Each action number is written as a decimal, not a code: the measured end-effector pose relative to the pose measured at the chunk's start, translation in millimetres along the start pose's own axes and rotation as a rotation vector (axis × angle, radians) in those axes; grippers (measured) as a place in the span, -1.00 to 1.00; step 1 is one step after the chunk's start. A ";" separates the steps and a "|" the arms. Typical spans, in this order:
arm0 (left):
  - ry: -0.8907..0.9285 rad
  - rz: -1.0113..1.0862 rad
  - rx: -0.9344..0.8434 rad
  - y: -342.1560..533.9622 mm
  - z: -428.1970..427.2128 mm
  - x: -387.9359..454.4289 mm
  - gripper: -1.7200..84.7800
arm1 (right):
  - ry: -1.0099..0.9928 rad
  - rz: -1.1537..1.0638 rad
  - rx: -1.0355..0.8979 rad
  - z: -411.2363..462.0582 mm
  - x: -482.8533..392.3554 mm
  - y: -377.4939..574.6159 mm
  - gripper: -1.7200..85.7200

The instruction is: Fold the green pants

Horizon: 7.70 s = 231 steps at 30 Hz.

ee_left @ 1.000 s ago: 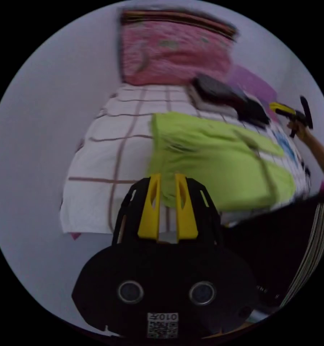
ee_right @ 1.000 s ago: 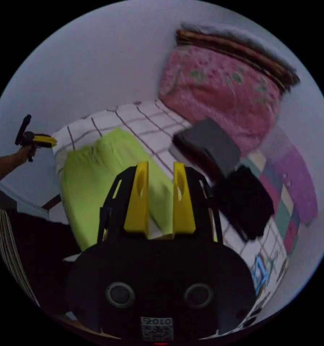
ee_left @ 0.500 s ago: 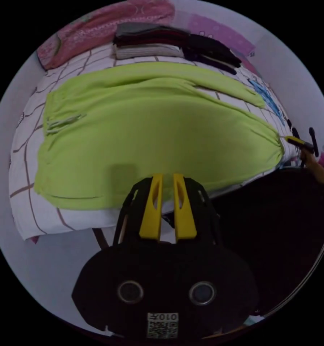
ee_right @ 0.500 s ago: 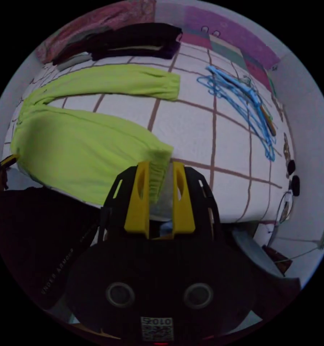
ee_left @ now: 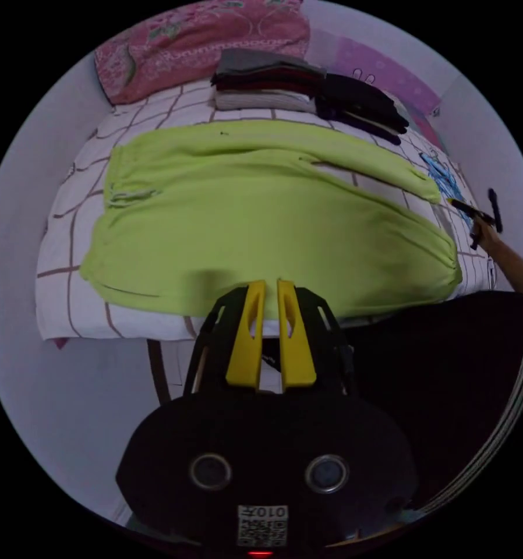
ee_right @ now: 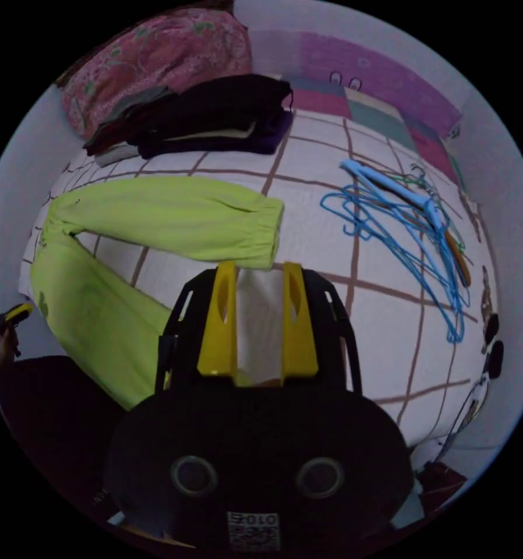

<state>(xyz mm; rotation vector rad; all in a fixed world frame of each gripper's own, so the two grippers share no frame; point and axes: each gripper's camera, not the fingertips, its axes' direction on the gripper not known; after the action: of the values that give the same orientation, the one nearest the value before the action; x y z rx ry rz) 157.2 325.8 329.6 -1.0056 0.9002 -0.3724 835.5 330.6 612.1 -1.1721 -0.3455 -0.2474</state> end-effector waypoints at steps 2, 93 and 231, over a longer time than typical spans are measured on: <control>-0.039 0.011 0.031 -3.4 -6.4 8.1 -0.85 | -0.062 0.019 -0.019 -4.6 19.2 -17.1 -0.69; -0.170 0.738 -0.088 -289.2 206.1 142.9 -0.95 | -0.229 -0.048 -0.141 -279.0 106.6 -134.5 -0.69; -0.473 0.465 0.128 -84.7 -66.4 -90.0 -0.96 | 0.364 -0.532 -0.021 377.4 -375.4 -28.5 -0.87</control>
<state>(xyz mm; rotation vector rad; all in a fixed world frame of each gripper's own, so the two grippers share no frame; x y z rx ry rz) 61.0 302.8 429.2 -0.6943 0.6403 0.1957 428.3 674.5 620.3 -1.0136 -0.3274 -0.9178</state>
